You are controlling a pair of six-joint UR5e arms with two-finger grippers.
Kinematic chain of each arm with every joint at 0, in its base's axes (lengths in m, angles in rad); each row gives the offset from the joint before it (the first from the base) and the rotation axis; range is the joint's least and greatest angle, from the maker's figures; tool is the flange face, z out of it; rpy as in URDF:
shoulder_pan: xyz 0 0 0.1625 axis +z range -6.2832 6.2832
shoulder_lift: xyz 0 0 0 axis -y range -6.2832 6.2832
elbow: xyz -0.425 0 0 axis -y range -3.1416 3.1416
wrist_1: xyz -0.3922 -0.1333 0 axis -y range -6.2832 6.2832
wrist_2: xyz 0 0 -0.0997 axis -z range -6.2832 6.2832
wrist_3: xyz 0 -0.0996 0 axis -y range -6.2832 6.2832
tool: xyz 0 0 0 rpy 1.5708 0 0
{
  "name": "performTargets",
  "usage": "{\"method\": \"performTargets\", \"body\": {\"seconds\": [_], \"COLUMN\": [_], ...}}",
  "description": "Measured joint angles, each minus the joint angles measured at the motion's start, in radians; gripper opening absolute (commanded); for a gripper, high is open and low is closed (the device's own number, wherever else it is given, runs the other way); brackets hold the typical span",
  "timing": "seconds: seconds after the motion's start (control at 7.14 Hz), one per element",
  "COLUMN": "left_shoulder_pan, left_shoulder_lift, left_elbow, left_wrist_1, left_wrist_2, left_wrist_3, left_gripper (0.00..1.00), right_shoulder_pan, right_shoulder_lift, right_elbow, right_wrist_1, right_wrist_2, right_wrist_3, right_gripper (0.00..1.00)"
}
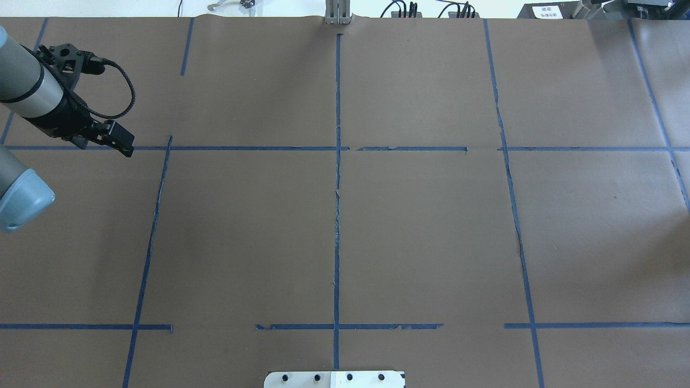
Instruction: Left arm hands cup to right arm to dump lemon
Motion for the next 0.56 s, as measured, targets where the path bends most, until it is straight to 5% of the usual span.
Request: {"method": "performTargets", "body": {"seconds": [0.56], "left_shoulder_pan": [0.0], "left_shoulder_lift": [-0.001], "left_elbow": [0.0], "left_wrist_1": [0.001], "left_wrist_2": [-0.001], "left_wrist_3": [0.0], "left_gripper": [1.0], "right_shoulder_pan": [0.059], "right_shoulder_lift": [0.019], "right_elbow": [-0.066], "right_wrist_1": [0.103], "right_wrist_2": [-0.02], "right_wrist_3": [0.335], "right_gripper": [0.04]}}
